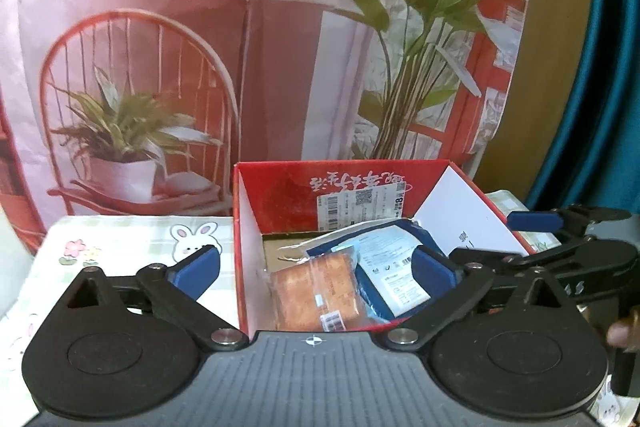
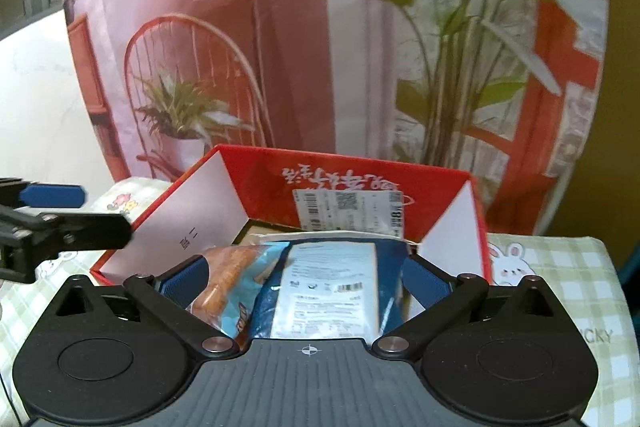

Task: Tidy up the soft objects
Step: 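Open the left tool and move it toward the white wrapped towel roll, then close the left tool on the white wrapped towel roll, then carry the towel roll with the left tool into the red box and release, then move the left tool back to the pile and grasp the green tasselled sachet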

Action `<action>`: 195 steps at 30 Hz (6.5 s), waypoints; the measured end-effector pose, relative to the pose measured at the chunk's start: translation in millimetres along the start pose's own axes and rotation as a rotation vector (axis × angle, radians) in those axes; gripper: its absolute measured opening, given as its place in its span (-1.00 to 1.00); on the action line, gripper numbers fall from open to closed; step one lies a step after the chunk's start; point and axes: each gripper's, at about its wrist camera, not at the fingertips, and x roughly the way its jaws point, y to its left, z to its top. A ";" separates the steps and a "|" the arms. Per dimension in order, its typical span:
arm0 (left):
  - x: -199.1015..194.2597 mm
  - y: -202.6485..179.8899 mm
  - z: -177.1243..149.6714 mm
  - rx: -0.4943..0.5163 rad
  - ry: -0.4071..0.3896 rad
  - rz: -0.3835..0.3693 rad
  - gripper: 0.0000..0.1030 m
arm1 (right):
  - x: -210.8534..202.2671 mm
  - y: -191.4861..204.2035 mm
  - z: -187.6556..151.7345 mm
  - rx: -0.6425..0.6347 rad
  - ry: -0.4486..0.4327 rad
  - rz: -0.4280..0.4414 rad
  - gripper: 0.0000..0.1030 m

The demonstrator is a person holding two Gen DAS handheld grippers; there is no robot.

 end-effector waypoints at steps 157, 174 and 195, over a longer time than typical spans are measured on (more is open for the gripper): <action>51.5 1.3 46.4 -0.024 -0.001 0.074 1.00 | 21.0 -33.4 41.6 -0.033 -0.068 -0.103 0.99; -11.9 -5.5 -10.8 0.017 -0.041 0.154 1.00 | -45.8 -16.9 -19.5 0.052 -0.162 -0.059 0.99; -43.3 -9.4 -95.4 -0.054 0.038 0.030 0.98 | -72.6 -8.0 -103.4 0.071 -0.086 -0.028 0.99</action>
